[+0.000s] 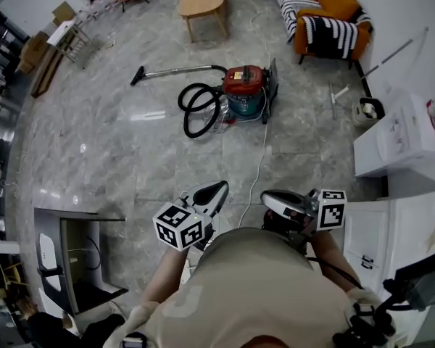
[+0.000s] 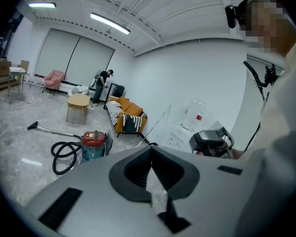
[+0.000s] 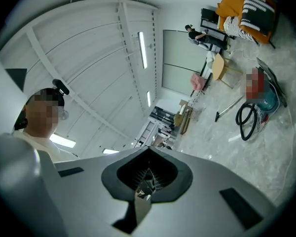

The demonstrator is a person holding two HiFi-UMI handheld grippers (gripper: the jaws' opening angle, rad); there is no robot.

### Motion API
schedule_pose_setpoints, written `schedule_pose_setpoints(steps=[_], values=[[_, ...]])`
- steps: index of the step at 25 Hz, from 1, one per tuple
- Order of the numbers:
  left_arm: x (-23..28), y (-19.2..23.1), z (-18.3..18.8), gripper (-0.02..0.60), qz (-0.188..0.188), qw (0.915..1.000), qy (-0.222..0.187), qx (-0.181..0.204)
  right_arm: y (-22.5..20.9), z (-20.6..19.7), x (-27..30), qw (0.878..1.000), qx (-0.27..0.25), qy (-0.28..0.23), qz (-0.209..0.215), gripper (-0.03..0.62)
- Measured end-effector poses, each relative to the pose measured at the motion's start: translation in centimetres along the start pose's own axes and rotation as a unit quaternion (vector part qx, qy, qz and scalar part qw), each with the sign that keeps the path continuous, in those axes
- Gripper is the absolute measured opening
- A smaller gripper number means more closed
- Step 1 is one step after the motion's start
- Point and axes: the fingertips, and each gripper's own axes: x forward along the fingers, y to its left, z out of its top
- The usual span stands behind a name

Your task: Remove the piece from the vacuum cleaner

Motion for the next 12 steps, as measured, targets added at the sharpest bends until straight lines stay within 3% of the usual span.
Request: schedule_pose_setpoints(steps=[7, 12], values=[[5.1, -1.8, 1.2, 0.005, 0.019, 0.9998, 0.008, 0.002, -2.0, 3.3, -3.3, 0.999, -0.022, 0.046, -0.007, 0.003], [7.3, -2.0, 2.5, 0.005, 0.032, 0.9995, 0.004, 0.004, -2.8, 5.9, -5.0, 0.999, -0.021, 0.038, 0.000, 0.003]])
